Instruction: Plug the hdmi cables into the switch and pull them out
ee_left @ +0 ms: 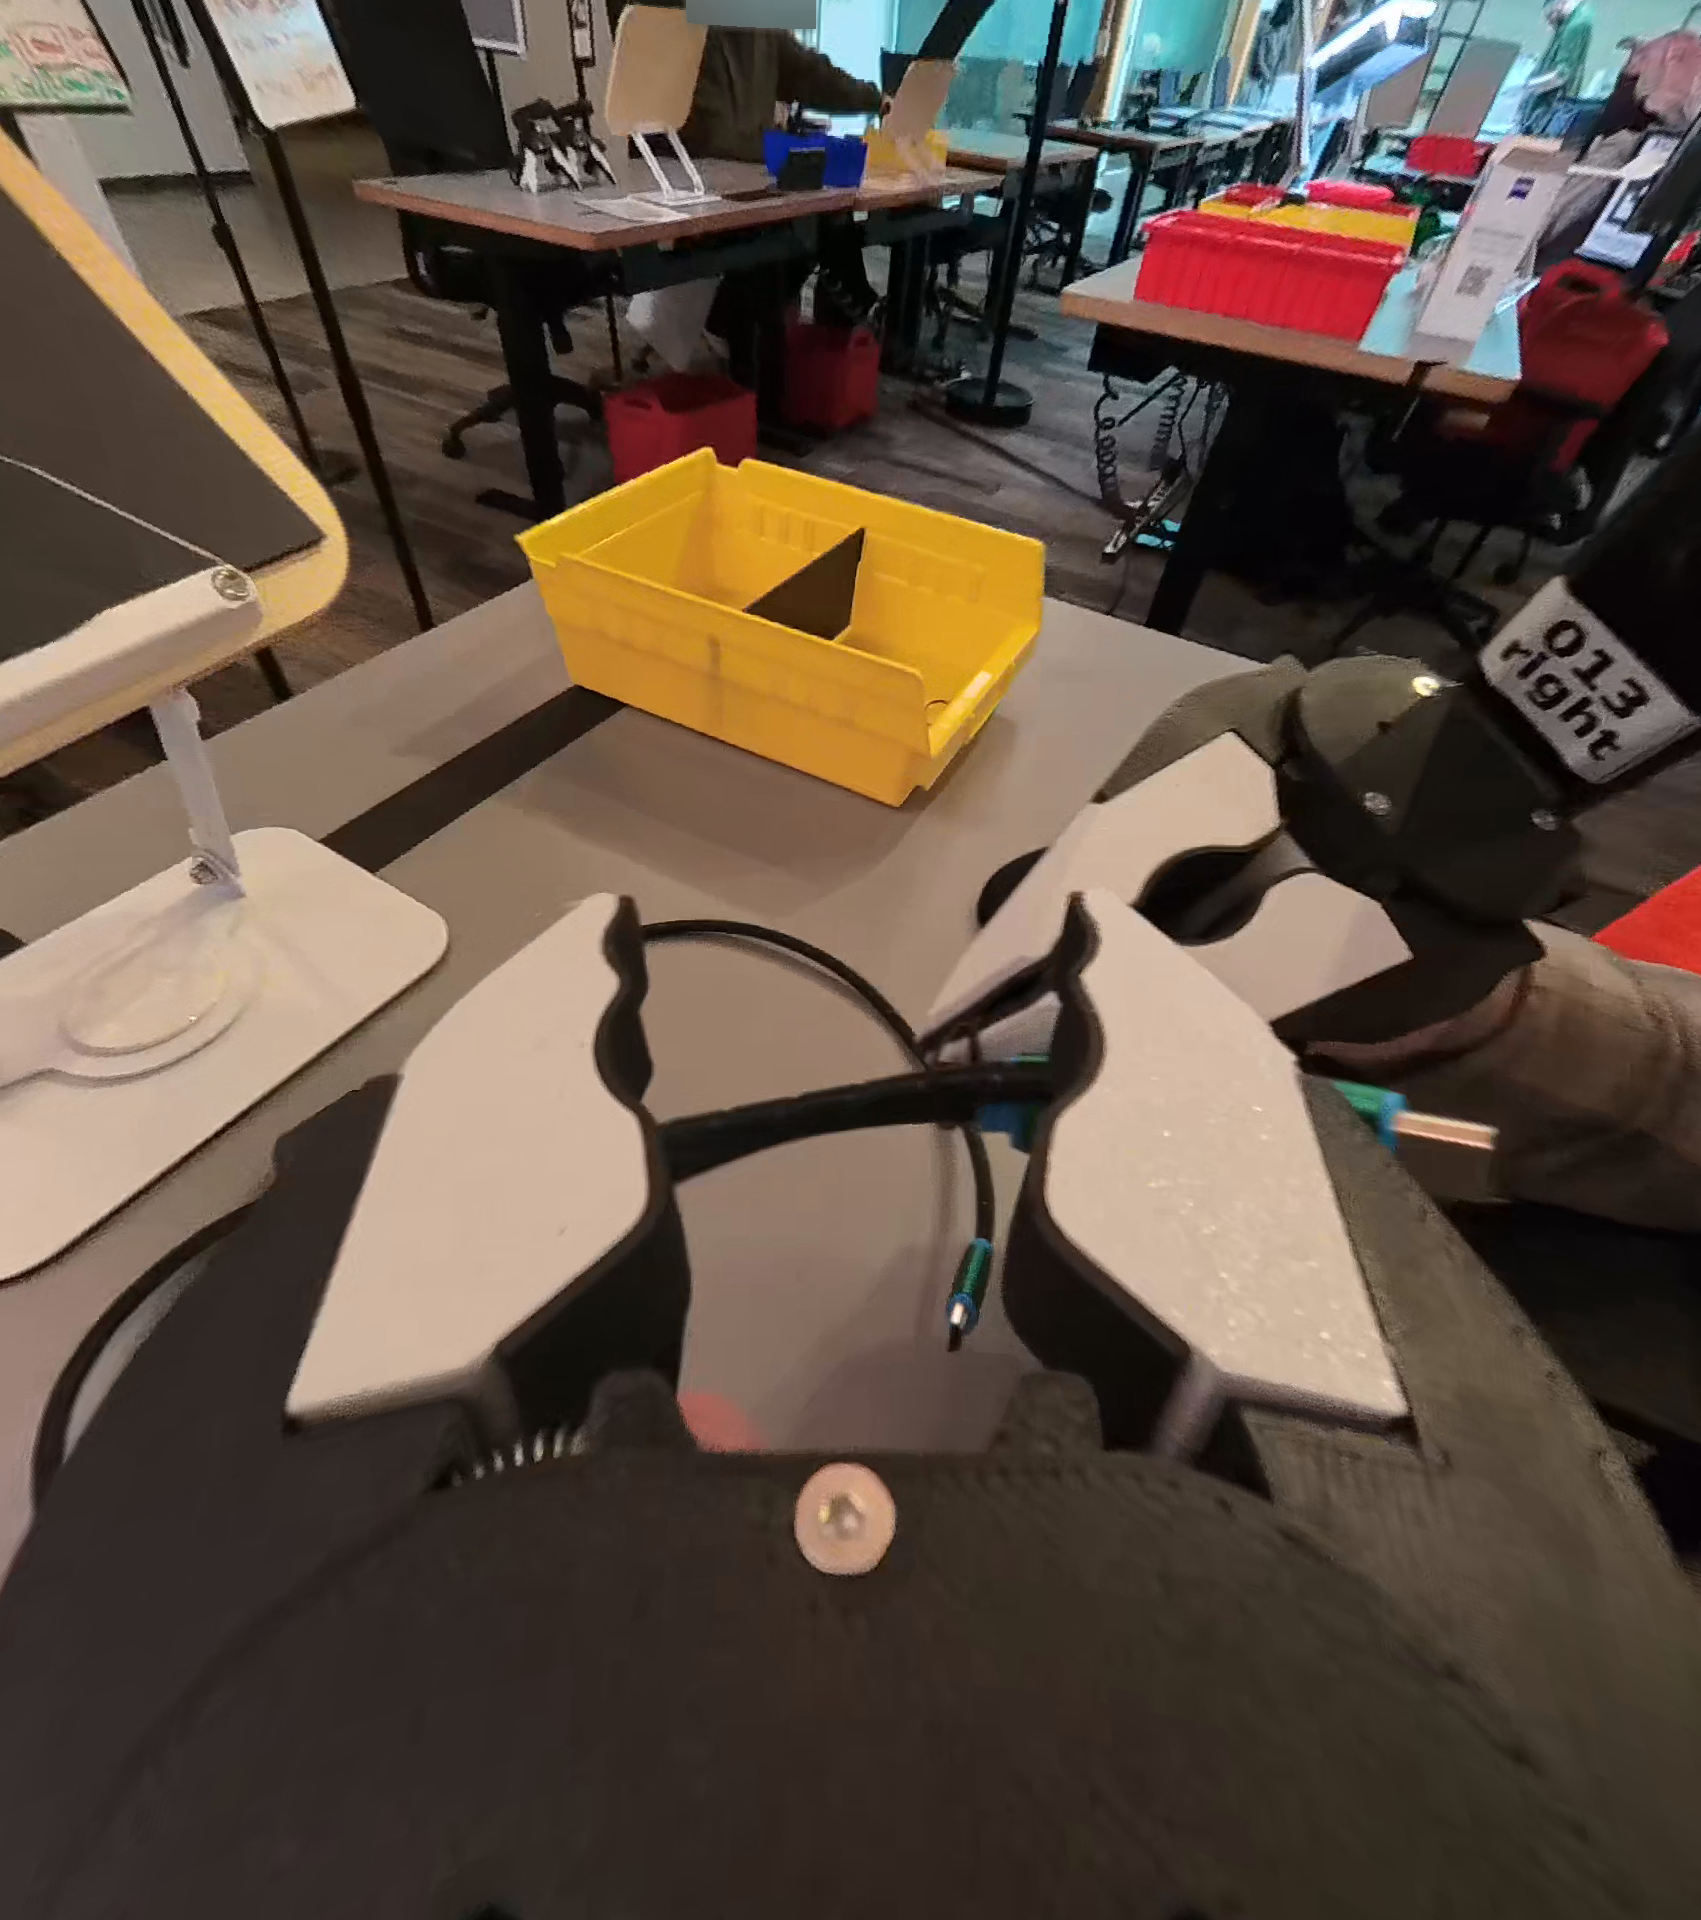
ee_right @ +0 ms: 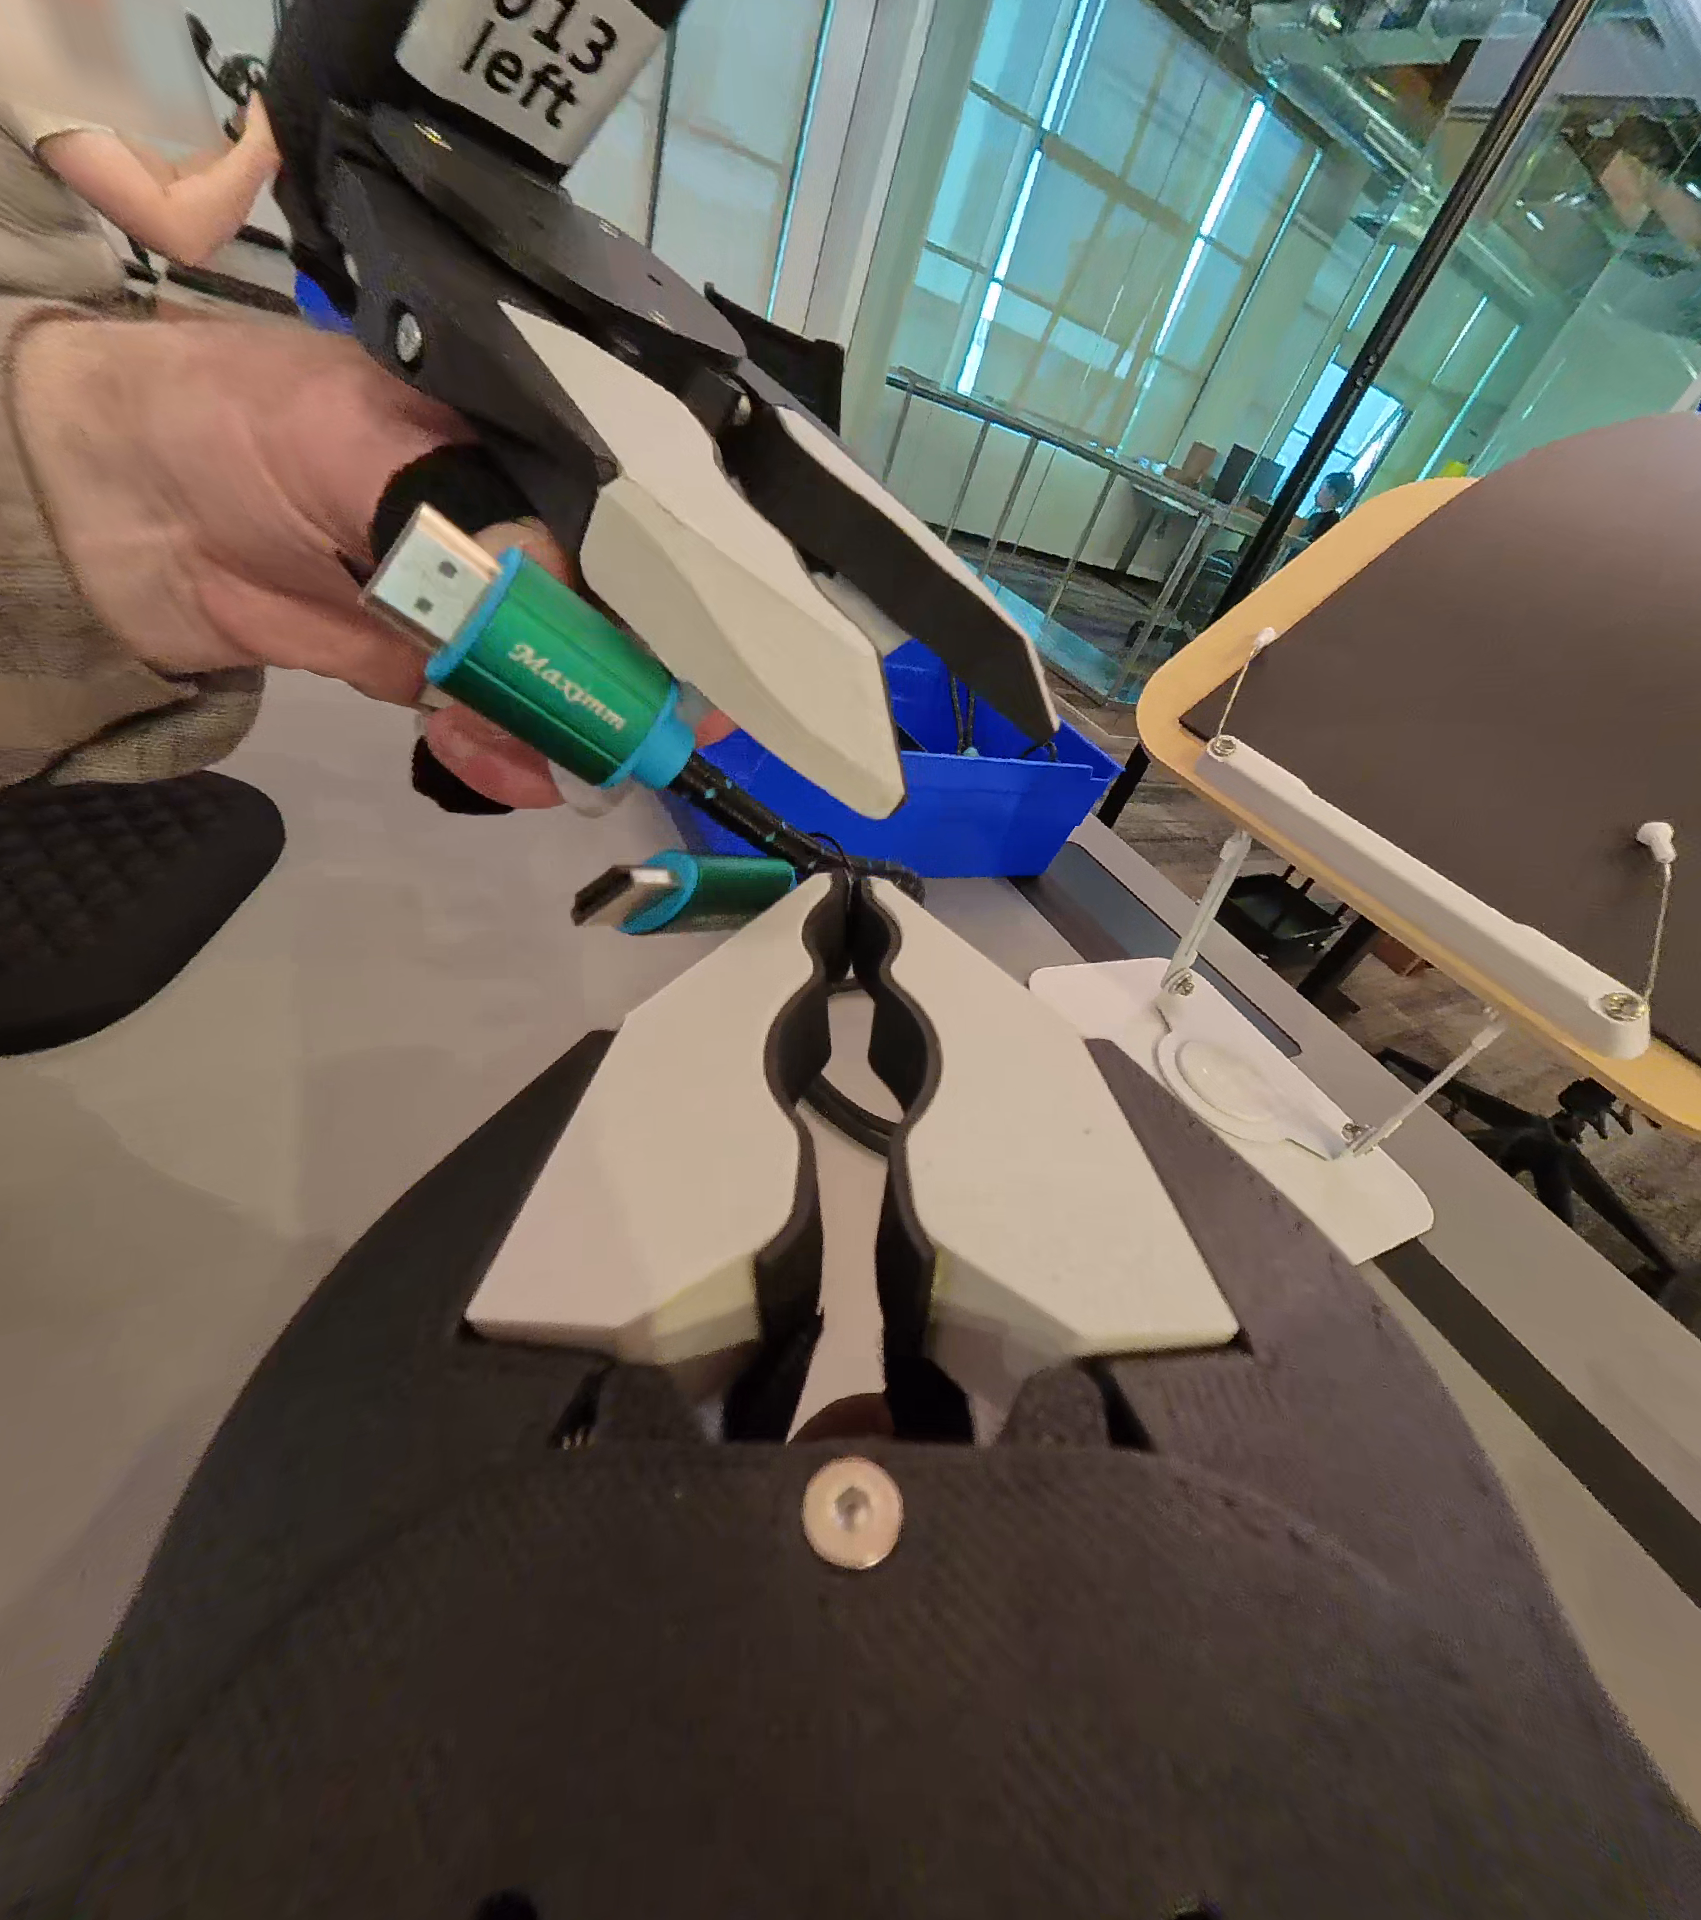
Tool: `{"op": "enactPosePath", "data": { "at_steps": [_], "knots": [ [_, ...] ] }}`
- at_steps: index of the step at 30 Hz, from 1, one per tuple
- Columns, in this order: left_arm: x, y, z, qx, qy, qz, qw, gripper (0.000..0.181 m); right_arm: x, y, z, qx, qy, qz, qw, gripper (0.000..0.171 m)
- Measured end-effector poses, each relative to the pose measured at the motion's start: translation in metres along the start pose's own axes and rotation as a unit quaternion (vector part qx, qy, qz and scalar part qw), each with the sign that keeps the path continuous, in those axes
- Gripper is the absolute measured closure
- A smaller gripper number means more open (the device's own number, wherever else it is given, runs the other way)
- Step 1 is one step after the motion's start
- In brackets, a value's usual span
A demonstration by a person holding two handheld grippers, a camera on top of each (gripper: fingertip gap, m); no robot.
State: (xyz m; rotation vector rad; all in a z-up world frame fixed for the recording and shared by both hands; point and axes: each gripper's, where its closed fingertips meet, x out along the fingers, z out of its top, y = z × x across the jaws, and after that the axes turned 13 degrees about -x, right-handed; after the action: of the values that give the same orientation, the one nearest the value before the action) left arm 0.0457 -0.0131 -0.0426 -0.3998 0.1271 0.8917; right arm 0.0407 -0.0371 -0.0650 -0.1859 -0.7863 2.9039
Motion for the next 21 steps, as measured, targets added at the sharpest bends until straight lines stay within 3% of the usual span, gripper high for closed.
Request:
{"op": "enactPosePath", "data": {
  "at_steps": [6, 11, 18, 21],
  "knots": [
    [-0.016, -0.003, 0.007, -0.020, -0.018, -0.045, 0.999, 0.124, -0.005, -0.005, 0.002, 0.001, -0.006, -0.009, 1.000, 0.171],
    [-0.008, -0.030, -0.034, 0.020, 0.106, -0.065, 0.992, 0.110, -0.007, -0.011, -0.001, 0.001, -0.003, -0.019, 1.000, 0.171],
    [0.013, -0.032, -0.071, 0.012, 0.154, -0.054, 0.987, 0.109, -0.010, -0.012, 0.005, -0.018, -0.008, -0.028, 0.999, 0.171],
    [0.024, -0.027, -0.078, 0.013, 0.143, -0.050, 0.988, 0.111, -0.016, -0.008, 0.020, -0.004, -0.046, -0.012, 0.999, 0.171]
  ]
}}
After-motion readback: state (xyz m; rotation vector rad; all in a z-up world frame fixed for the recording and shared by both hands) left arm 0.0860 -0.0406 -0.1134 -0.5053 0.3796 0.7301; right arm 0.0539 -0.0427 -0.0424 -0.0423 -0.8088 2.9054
